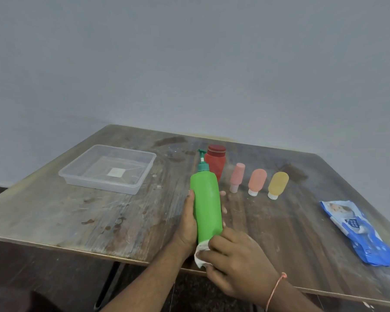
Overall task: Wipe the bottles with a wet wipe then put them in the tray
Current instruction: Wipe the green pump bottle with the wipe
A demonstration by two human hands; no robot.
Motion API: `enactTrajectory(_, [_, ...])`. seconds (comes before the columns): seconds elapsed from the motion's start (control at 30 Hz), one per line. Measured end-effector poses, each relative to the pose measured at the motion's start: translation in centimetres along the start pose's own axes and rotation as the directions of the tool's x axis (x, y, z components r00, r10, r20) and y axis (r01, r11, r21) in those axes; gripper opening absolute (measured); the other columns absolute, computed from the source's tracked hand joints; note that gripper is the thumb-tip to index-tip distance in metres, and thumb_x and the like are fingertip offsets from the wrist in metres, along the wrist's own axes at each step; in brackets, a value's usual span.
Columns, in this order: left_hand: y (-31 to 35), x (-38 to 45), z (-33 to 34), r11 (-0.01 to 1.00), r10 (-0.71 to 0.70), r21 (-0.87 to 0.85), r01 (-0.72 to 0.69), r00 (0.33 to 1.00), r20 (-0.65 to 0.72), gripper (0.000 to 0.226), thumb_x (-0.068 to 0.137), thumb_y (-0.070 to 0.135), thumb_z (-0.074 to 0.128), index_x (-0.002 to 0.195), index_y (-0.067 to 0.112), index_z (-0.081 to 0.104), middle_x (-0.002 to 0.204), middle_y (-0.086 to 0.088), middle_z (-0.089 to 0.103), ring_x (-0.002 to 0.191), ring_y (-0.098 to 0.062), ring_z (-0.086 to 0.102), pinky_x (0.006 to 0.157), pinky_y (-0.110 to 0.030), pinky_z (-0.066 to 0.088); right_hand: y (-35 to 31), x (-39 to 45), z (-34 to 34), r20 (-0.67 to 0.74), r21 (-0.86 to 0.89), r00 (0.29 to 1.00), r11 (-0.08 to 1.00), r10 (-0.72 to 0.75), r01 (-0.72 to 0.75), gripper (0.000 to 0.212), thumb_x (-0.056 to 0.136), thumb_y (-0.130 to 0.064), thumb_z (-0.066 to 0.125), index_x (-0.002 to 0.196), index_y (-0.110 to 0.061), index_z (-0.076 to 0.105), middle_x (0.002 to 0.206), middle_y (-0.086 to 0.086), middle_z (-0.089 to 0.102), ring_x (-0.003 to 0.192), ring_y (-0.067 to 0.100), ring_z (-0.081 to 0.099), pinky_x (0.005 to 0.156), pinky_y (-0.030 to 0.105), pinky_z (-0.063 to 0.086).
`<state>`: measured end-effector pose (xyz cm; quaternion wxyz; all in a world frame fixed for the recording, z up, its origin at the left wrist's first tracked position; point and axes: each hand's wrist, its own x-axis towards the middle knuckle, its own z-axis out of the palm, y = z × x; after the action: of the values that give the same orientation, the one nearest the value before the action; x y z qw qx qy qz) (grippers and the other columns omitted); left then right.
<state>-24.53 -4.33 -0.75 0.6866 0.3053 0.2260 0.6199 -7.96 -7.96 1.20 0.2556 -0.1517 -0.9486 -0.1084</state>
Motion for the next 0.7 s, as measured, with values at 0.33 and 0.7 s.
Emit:
enactTrajectory(0.33, [1.1, -0.6, 1.3, 0.988, -0.068, -0.144, 0.061, 0.997, -0.045, 0.094, 0.099, 0.074, 0.027, 0.141, -0.002, 0.061, 0.097, -0.018, 0.076, 0.079, -0.026, 0.076, 0.068, -0.033, 0.063, 3.1, 0.6, 0.4, -0.203, 0.097, 0.959, 0.978, 0.2, -0.184, 0.028, 0.099, -0.032, 0.073, 0.126, -0.038, 0.075, 0.103, -0.008, 0.065, 0.091, 0.021, 0.062, 0.073, 0.04, 0.047])
enactTrajectory(0.7, [1.0, -0.6, 0.9, 0.985, 0.039, 0.17, -0.001, 0.974, -0.224, 0.09, 0.091, 0.076, 0.03, 0.107, 0.002, 0.078, 0.081, -0.026, 0.071, 0.061, -0.031, 0.069, 0.057, -0.037, 0.057, 7.9, 7.4, 0.2, -0.336, 0.372, 0.825, 0.869, 0.454, -0.326, 0.026, 0.095, -0.019, 0.074, 0.119, -0.027, 0.08, 0.1, -0.025, 0.057, 0.095, 0.003, 0.057, 0.084, 0.025, 0.046])
